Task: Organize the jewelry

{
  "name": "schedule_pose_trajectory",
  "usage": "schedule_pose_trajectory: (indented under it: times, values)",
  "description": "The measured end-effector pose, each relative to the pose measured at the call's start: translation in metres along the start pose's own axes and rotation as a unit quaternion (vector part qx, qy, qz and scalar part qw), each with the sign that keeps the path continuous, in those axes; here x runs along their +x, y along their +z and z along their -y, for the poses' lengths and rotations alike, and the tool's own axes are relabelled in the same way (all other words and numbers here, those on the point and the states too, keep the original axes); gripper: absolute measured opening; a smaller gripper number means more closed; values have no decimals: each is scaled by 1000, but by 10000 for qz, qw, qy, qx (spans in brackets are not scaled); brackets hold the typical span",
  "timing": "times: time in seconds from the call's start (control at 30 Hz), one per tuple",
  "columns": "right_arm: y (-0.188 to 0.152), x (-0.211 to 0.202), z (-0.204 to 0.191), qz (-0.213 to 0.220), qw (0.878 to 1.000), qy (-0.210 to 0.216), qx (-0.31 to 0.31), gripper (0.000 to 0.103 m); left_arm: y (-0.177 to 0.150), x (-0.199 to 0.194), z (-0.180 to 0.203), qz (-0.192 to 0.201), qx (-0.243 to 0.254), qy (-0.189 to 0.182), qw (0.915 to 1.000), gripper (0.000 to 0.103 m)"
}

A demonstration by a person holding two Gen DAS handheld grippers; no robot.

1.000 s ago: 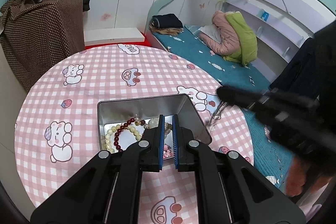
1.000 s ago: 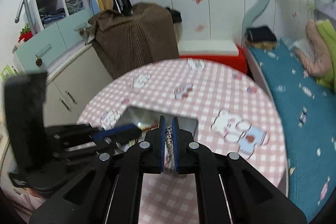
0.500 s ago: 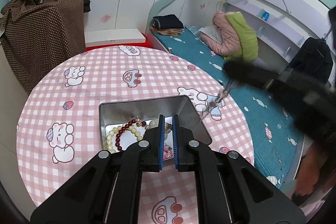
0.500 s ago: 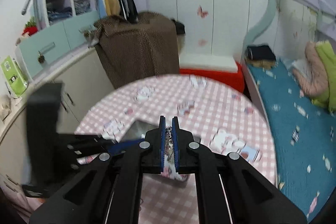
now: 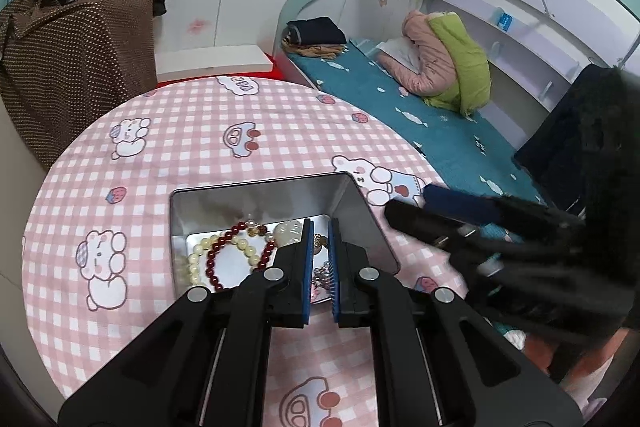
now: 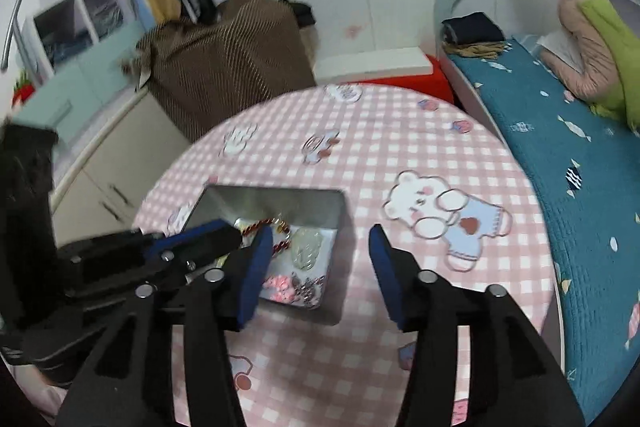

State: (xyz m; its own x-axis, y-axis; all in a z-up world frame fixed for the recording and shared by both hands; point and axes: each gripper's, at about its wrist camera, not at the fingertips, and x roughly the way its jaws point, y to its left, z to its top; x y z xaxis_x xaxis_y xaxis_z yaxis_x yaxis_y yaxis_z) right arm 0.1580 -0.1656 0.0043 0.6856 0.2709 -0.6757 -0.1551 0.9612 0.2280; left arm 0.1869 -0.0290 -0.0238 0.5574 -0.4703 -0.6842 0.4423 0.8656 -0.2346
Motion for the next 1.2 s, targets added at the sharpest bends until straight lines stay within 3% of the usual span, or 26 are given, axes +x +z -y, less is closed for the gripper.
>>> schedule_pose_trajectory:
  times: [0.23,0.37,0.47,0.83,1.03,1.2]
  values:
    - [-6,-15,23,101,9991,-345,210,66,3,14,17,-121,139,-88,9998,7]
    - [-15,-11,34,-18,9984,-445,359,73,-1,27,19,-331,133,77,9993,18]
    - [-19,-15,40,-3,9979,-487,425,76,-4,29,16,-388,106,96,9991,19]
    - [-16,-28,32,187,9984,-390,359,82,-12,10,12,-232,17,332,9992,34]
    - [-20,-37,17,289,9984,-420,251,93,-21,-11,9,-63,-38,555,9984,42]
    - [-24,-46,8,335,9983,-399,271,95,-29,-32,10,119,-54,727,9973,55]
